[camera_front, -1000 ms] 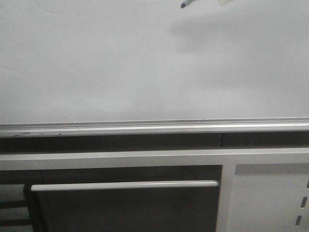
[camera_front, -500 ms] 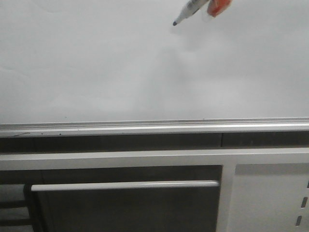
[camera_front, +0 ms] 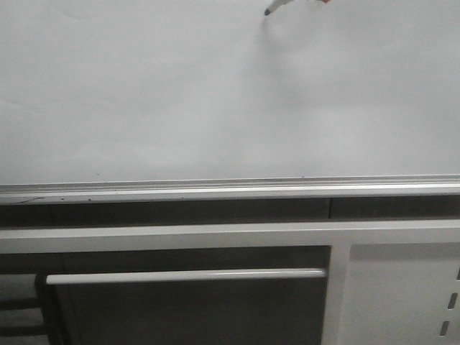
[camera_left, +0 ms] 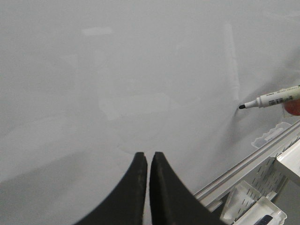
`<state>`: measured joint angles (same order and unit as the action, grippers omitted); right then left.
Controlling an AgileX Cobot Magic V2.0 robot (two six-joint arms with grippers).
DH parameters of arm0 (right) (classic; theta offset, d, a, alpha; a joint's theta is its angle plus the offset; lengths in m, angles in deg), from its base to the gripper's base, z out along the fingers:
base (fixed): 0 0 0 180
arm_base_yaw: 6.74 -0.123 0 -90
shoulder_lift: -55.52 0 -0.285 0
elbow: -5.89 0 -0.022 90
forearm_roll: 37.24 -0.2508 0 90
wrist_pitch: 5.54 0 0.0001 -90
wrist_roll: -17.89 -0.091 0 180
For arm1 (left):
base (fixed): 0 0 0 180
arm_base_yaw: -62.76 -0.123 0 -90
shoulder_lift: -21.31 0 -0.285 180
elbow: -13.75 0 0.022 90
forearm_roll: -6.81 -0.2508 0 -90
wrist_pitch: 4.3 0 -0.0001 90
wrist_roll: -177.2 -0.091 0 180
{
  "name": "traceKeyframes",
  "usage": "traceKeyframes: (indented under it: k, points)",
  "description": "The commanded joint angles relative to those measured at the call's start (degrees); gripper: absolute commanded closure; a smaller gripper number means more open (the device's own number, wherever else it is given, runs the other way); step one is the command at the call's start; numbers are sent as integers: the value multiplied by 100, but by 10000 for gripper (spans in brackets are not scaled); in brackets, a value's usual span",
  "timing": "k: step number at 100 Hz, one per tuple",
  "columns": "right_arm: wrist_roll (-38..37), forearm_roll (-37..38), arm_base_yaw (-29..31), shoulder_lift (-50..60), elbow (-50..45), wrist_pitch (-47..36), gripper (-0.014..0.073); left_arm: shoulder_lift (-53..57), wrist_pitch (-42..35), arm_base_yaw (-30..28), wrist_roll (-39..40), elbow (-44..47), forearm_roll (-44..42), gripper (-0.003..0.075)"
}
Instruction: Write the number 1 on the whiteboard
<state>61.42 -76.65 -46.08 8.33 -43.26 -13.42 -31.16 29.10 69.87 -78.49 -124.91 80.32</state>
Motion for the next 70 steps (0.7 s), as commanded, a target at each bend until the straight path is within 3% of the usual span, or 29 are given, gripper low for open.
traceKeyframes:
  k: [1,44,70]
  points:
    - [65,124,-13,-120,213,-471,637,44,-40,-9,-14,-166,316,741]
    - [65,173,-13,-830,213,-510,637,44,-27,-9,-14,-166,326,741]
    - [65,162,-48,-127,417,380,637,44,26,-9,-14,-166,326,741]
